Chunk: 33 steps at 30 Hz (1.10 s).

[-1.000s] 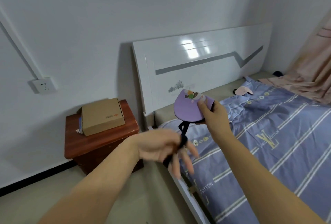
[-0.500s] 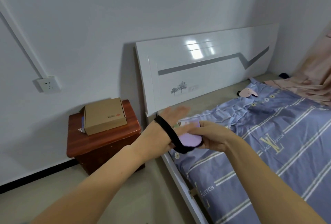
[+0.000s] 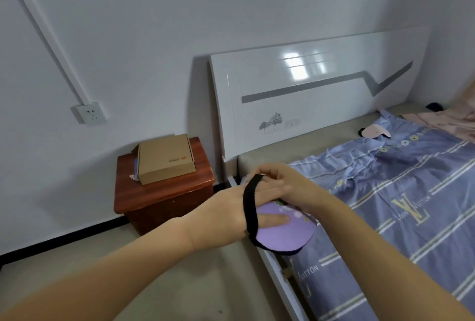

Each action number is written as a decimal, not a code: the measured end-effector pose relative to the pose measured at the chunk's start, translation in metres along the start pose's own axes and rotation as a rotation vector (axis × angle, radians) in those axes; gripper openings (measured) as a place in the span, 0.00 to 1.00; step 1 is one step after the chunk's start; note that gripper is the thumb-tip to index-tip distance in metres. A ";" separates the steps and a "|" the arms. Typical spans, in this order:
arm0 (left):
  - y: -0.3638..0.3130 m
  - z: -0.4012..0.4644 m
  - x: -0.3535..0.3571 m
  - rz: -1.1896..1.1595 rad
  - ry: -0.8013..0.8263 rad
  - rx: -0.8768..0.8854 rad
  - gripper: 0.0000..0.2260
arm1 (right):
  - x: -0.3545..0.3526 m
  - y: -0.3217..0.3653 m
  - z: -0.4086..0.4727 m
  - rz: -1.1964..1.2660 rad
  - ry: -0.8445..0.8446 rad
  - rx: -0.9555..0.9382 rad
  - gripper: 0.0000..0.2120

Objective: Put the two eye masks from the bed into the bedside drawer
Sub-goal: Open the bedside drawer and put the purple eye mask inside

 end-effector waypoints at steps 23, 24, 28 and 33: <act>0.072 -0.214 0.104 -0.410 0.067 -1.214 0.15 | 0.070 -0.145 0.109 0.147 0.180 0.515 0.10; 0.077 -0.237 0.114 -0.558 0.048 -1.385 0.16 | 0.081 -0.160 0.120 0.066 0.180 0.536 0.10; 0.111 -0.314 0.159 -0.948 -0.004 -1.867 0.14 | 0.122 -0.210 0.171 -0.078 0.113 0.619 0.11; 0.183 -0.407 0.208 -1.030 0.121 -2.149 0.14 | 0.150 -0.261 0.243 -0.252 0.072 0.703 0.16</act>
Point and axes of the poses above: each hand's wrist, its own z-axis towards the middle knuckle, its own x-axis out of the palm, y = z × x, the point moved 5 cm from there along z, towards the middle knuckle, and after that the axes turned 7 degrees about z, right-handed, at the moved point
